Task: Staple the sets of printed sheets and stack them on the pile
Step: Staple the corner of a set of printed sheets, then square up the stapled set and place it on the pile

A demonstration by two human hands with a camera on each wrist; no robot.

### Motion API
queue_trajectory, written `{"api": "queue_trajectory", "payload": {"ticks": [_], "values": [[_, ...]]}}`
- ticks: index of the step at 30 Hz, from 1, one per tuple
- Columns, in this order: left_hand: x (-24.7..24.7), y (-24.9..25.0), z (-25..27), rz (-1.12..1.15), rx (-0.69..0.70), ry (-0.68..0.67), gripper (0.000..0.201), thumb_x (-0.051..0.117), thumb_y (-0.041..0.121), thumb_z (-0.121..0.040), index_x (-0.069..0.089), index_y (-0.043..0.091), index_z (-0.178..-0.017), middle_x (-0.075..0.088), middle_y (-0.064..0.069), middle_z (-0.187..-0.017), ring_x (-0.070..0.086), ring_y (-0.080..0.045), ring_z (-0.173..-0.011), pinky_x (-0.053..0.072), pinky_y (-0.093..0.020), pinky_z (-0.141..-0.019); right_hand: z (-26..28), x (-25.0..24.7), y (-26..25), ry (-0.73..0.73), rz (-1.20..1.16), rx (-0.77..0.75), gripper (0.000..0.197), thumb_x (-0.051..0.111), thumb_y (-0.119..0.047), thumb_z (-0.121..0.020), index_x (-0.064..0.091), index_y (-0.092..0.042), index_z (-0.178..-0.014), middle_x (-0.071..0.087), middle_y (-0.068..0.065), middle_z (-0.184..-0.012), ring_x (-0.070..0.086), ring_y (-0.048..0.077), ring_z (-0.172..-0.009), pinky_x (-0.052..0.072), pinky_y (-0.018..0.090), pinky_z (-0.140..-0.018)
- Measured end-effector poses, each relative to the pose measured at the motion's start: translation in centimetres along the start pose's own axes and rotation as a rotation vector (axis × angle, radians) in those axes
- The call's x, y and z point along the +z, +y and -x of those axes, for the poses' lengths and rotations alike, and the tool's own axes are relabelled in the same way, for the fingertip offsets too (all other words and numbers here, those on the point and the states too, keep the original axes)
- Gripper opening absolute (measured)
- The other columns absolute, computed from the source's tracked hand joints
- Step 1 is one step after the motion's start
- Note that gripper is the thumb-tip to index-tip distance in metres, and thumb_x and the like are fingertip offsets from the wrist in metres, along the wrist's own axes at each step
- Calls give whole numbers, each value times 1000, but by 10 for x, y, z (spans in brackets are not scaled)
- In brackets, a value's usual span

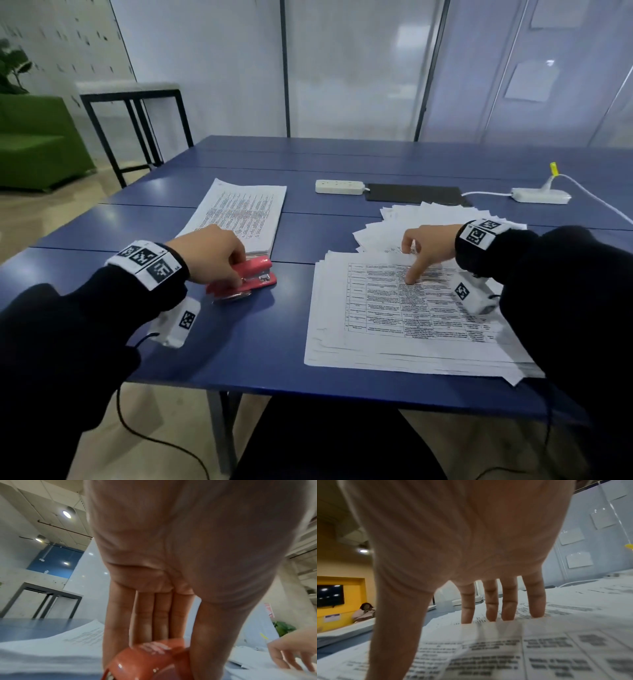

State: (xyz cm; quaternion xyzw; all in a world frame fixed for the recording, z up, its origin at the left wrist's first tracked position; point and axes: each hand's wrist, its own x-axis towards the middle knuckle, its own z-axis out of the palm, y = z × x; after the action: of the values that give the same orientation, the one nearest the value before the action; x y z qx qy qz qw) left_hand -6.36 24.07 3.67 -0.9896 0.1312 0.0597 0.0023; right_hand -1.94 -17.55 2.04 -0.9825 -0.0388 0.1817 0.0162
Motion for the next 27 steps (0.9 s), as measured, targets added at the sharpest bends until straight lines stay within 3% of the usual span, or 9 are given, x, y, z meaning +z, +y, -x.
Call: {"api": "queue_trajectory", "payload": {"ticks": [1,4,8,12,14,18,20,23,27], "values": [[4,-3,1,8,-4,-9,25,84,39,-74,72,30,-93,64,18,-78,62,-12,-82,50,-28,-73,-1,0,-2,-6,16,-1,104,84,-80,-31,54,-30,-117,56,-10,-108,55,14,-97,48,36,-94],[12,-3,2,16,15,-33,40,85,42,-76,69,29,-110,65,14,-93,59,-14,-92,42,-27,-76,-1,-2,-7,-17,21,16,85,95,-61,-52,53,-27,-118,60,-11,-104,57,11,-90,49,33,-85],[7,3,6,163,113,101,65,84,49,-79,60,30,-137,66,8,-121,60,-14,-110,47,-31,-97,2,-4,-12,-49,-5,-41,53,96,-44,-63,72,-17,-102,76,-3,-94,67,17,-84,53,33,-82],[-2,25,22,491,229,293,46,83,42,-83,67,34,-125,68,17,-109,63,-1,-105,53,-28,-93,16,-8,0,-53,-182,-126,28,97,-29,-66,78,-26,-86,79,-11,-81,72,13,-77,54,28,-76],[-1,37,29,639,262,277,43,85,42,-81,69,32,-120,70,14,-106,66,-3,-103,56,-26,-91,30,-15,6,-12,-261,-161,30,96,-24,-67,77,-24,-90,79,-9,-84,71,8,-74,52,25,-72],[16,51,28,916,209,110,86,81,66,-59,59,35,-136,68,8,-120,70,-8,-105,57,-24,-91,67,-32,23,121,-595,-252,30,91,-2,-68,76,-13,-92,79,1,-82,71,11,-69,55,21,-64],[25,58,26,1162,161,31,95,87,58,-59,50,37,-144,66,4,-129,70,-11,-113,58,-33,-96,85,-39,33,224,-858,-289,27,88,1,-65,79,-12,-87,80,8,-86,74,16,-70,59,26,-65],[28,79,20,1457,200,-3,77,86,32,-75,50,34,-143,71,-2,-131,67,-19,-124,54,-43,-102,99,-38,41,319,-1227,-367,31,86,-7,-54,83,-11,-85,80,13,-91,77,21,-75,63,31,-67],[16,112,-3,1664,234,186,50,77,5,-86,61,5,-133,72,-16,-128,68,-35,-121,52,-55,-106,99,-22,33,414,-1468,-409,29,85,-15,-56,83,-12,-84,80,13,-96,77,23,-81,64,35,-71]]}}
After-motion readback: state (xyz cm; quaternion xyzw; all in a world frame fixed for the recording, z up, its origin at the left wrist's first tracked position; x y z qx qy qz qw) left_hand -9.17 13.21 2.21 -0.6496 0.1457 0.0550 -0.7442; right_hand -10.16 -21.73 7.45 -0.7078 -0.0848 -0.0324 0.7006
